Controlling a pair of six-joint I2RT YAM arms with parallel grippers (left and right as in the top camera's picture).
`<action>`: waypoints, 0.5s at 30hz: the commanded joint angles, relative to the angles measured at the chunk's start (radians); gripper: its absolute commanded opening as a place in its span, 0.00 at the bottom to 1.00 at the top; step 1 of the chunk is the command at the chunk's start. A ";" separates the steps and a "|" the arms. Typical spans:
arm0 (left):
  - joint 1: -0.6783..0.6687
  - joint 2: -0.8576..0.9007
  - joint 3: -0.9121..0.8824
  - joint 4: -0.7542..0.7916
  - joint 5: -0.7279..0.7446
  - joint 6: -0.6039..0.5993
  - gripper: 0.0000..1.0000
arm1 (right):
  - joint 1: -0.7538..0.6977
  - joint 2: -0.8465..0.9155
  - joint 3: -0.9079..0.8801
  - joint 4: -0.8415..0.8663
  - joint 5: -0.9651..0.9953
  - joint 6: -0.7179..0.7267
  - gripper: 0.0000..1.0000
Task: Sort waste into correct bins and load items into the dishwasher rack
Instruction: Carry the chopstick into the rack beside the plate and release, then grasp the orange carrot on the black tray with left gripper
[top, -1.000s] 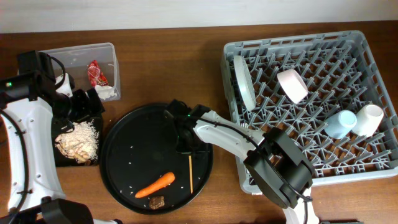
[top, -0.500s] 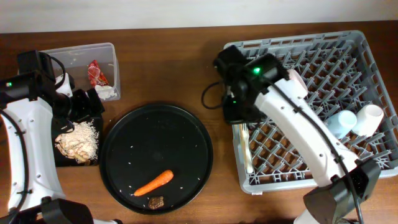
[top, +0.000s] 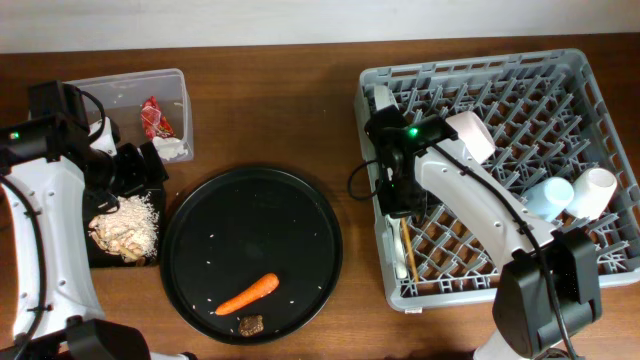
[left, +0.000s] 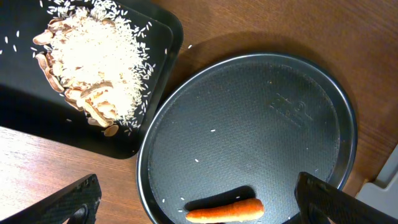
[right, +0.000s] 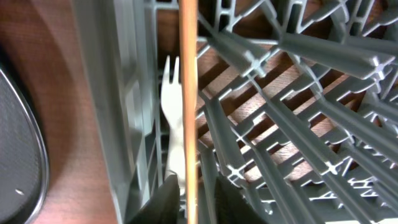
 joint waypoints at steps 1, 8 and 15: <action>-0.001 -0.008 -0.002 0.002 0.004 -0.006 0.99 | -0.002 -0.056 0.060 -0.047 0.000 -0.004 0.27; -0.186 -0.008 -0.031 -0.050 0.029 0.089 0.99 | -0.215 -0.387 0.152 -0.127 -0.037 0.049 0.81; -0.577 -0.008 -0.412 -0.037 0.027 -0.037 0.99 | -0.626 -0.427 0.135 -0.257 -0.093 -0.036 0.99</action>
